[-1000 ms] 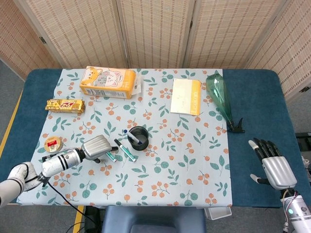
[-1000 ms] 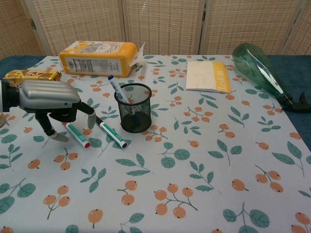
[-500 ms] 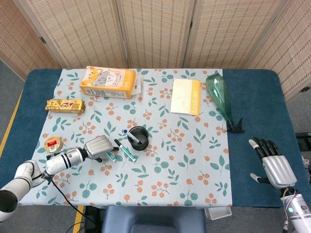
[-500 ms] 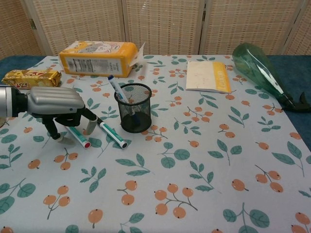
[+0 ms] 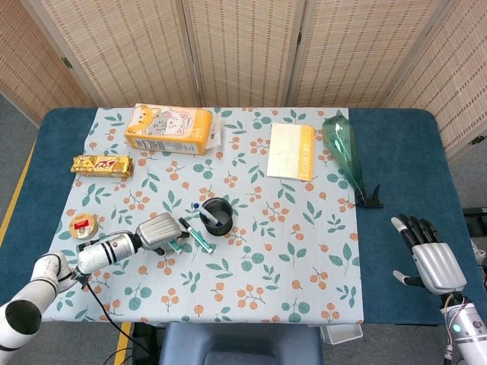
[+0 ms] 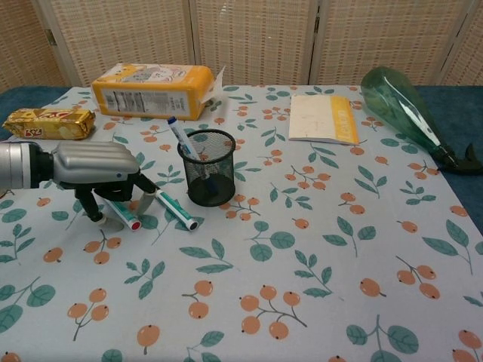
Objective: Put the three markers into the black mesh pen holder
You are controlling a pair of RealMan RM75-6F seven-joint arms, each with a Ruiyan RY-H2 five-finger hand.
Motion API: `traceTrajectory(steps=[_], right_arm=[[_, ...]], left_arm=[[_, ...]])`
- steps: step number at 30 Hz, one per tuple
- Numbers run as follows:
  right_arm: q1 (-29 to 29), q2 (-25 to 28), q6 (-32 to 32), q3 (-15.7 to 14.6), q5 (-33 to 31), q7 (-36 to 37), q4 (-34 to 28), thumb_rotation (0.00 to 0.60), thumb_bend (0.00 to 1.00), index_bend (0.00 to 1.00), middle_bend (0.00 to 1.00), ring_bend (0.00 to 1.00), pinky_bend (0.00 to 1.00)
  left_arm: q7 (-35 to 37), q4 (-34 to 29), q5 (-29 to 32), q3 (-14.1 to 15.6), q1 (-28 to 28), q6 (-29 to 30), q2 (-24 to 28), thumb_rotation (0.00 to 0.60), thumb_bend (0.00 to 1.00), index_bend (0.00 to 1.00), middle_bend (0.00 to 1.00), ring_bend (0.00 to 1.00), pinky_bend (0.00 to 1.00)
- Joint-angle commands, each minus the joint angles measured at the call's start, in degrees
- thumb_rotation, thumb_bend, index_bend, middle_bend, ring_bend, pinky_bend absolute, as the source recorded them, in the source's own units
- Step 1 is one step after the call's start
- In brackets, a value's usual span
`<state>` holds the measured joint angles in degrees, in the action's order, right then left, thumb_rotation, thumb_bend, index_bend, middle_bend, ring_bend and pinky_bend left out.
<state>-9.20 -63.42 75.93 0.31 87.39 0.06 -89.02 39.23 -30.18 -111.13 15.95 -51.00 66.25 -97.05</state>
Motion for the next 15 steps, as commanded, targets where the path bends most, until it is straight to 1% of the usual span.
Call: traceTrajectory(steps=[1, 7, 11, 15], right_arm=[[0.1, 0.01, 0.25, -0.01, 0.09, 0.02, -0.04, 0.6, 0.13, 0.0, 0.0, 0.0, 0.0], [0.21, -0.06, 0.59, -0.11, 0.33, -0.21, -0.18, 0.6, 0.13, 0.0, 0.0, 0.0, 0.0], [0.37, -0.08, 1.07, -0.05, 0.43, -0.26, -0.23, 0.6, 0.13, 0.0, 0.0, 0.0, 0.0], [0.45, -0.1, 1.41, -0.15, 0.82, -0.24, -0.2, 0.6, 0.13, 0.0, 0.0, 0.0, 0.0]], left_arm=[[0.57, 0.9, 0.26, 0.42, 0.3, 0.28, -0.65, 0.6, 0.29, 0.55, 1.0, 0.92, 0.94], [0.94, 2.2, 0.8, 0.68, 1.03, 1.72, -1.5, 0.6, 0.3, 0.61, 1.0, 0.92, 0.94], [0.9, 2.27, 1.24, 0.81, 1.54, 2.25, -1.61, 0.6, 0.31, 0.62, 1.0, 0.92, 0.94], [0.96, 0.69, 2.54, -0.24, 2.17, 4.64, -0.11, 0.6, 0.31, 0.62, 1.0, 0.92, 0.94]])
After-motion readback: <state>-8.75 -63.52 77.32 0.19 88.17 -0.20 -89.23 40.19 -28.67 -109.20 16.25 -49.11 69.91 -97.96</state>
